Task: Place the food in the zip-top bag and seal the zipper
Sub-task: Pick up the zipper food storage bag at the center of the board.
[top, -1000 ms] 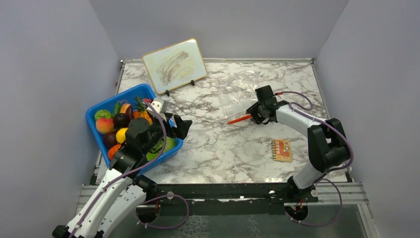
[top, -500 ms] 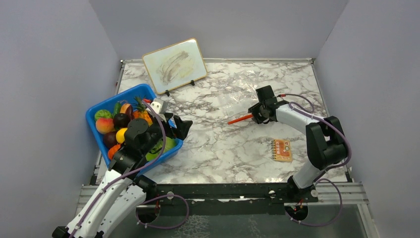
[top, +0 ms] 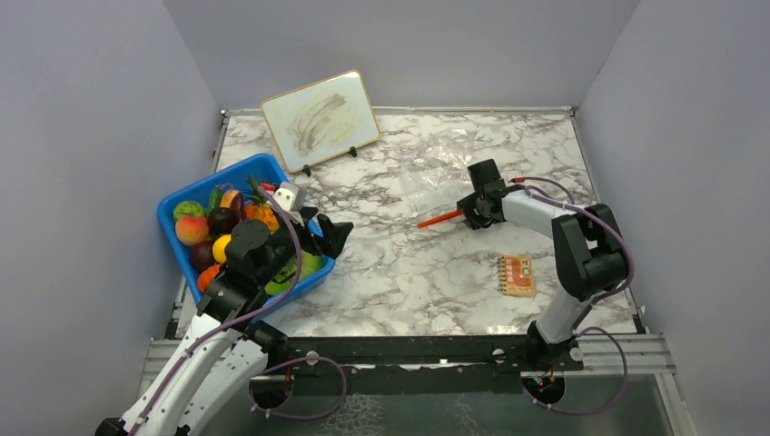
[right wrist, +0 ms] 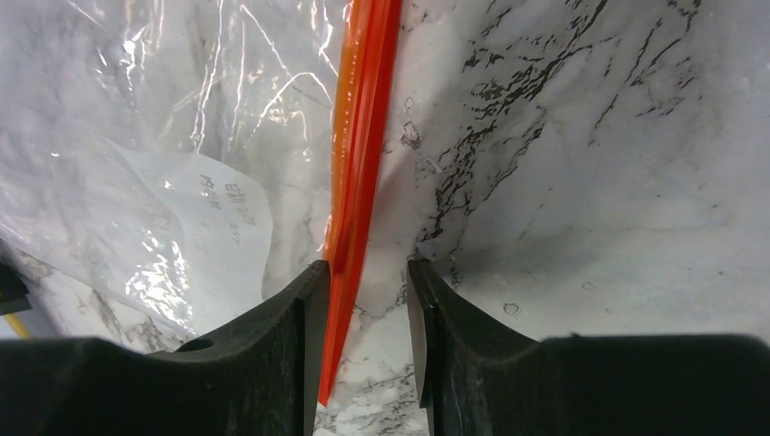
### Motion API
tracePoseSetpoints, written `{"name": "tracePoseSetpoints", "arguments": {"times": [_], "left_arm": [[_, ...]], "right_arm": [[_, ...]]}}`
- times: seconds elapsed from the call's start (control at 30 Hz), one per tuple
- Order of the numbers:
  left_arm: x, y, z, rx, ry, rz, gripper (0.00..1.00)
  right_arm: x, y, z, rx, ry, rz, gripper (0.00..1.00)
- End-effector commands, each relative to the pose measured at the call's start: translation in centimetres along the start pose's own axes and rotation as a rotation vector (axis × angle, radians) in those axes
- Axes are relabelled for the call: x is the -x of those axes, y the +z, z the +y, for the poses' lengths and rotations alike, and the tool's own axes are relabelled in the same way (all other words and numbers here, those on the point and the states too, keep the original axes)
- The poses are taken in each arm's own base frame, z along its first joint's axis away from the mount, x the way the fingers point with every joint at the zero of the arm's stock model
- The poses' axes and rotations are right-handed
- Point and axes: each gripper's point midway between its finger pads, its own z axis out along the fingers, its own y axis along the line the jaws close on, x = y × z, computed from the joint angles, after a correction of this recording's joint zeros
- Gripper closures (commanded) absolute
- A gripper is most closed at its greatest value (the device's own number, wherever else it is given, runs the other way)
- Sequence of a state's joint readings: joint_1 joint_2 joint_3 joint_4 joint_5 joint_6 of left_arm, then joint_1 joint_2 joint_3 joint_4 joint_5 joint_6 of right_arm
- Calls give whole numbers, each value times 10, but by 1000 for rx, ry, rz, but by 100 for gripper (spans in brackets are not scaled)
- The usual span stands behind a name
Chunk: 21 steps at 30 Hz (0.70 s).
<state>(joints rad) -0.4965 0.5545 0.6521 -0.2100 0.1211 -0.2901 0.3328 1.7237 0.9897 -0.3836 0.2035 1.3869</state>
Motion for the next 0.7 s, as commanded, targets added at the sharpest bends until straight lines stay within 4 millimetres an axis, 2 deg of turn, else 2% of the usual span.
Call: {"name": "tracePoseSetpoints", "arguments": {"times": [0.0,0.27,0.5,0.57,0.63,0.67], "left_arm": [[3,0,-3,-26,18,-21,0],[2,1,-3,-26,23,-20,0],[1,1,-3,-29,24,-17,0],[0,1,-3,-30,25,-16,0],[1,1,-3,-30,26,-17,0],[0,1,-3,-29,27,-16,0]], "right_arm": [[14,13,3,-9,26,-66,63],[14,21,-2,-11,15,-62,72],[19,20,2,48,-34,-94,80],[22,18,5,66,-50,-104,86],[25,14,10,97,-69,-116,97],[26,12,12,109,-76,-121,99]]}}
